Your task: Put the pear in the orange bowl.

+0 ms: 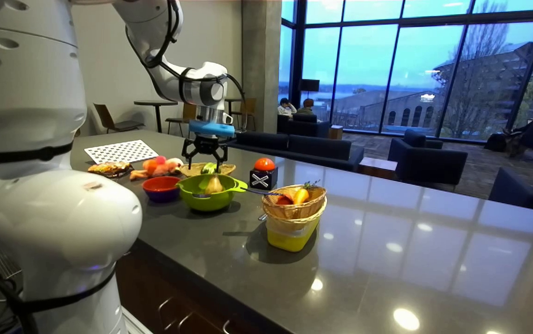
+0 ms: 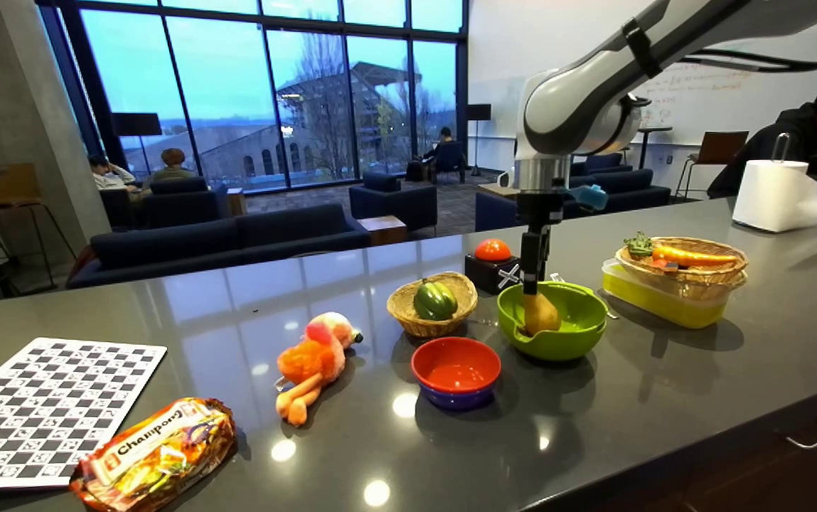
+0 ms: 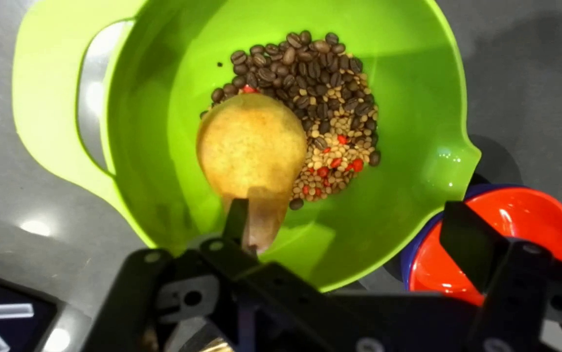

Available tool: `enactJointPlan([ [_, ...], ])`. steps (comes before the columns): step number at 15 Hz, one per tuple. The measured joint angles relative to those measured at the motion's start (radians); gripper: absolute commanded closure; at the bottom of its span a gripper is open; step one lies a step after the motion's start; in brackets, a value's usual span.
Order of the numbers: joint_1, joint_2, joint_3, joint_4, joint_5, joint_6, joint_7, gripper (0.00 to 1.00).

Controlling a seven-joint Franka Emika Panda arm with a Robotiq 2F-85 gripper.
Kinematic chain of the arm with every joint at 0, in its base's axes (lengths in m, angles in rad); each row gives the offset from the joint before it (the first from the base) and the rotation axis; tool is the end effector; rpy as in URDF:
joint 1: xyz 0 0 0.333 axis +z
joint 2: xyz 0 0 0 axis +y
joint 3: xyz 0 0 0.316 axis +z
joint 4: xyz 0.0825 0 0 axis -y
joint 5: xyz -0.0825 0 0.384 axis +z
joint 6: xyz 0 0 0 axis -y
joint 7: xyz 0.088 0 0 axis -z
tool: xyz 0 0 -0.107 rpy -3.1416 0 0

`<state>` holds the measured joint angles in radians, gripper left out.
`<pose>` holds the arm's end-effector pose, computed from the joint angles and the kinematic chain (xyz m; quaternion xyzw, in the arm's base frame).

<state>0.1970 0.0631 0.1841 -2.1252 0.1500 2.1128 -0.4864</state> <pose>0.5018 0.2078 0.3758 -0.9211 -0.3815 0.0337 0.0703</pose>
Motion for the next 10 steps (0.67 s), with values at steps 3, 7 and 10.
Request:
enactJointPlan([
  [3, -0.012, 0.001, -0.001, -0.018, 0.000, 0.002, -0.003, 0.00],
  [7, -0.026, 0.015, -0.003, -0.026, 0.000, 0.033, -0.061, 0.00],
  [10, -0.043, 0.043, -0.004, -0.026, 0.002, 0.087, -0.129, 0.00],
])
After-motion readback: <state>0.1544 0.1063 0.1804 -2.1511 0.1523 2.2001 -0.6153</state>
